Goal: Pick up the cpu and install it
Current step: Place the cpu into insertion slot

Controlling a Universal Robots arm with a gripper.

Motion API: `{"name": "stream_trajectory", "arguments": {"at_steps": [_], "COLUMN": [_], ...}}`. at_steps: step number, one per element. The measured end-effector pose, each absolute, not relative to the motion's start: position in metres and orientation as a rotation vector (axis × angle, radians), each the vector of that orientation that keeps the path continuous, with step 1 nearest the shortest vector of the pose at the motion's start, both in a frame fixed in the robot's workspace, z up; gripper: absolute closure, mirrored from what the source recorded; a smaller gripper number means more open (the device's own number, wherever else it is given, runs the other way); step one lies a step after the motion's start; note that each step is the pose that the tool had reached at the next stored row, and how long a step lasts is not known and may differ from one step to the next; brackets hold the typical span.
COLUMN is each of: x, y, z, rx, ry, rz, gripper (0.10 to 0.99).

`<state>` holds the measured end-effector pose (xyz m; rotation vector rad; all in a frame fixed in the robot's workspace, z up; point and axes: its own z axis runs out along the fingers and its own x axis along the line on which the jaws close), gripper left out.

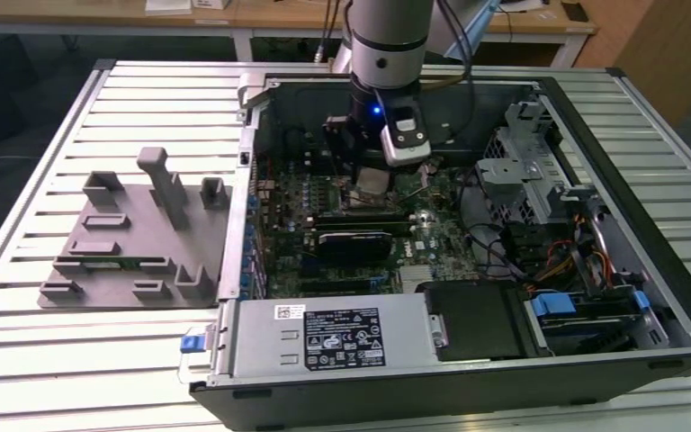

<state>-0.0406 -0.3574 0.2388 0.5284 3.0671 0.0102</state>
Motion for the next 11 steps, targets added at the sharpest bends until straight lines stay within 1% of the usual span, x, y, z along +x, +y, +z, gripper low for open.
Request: {"name": "stream_trajectory", "arguments": {"at_steps": [11], "x": [-0.0406], "y": [-0.3574], "z": [0.2385], "rx": [0.832], "ry": [2.999], "rz": [0.006], "gripper": [0.545]}}
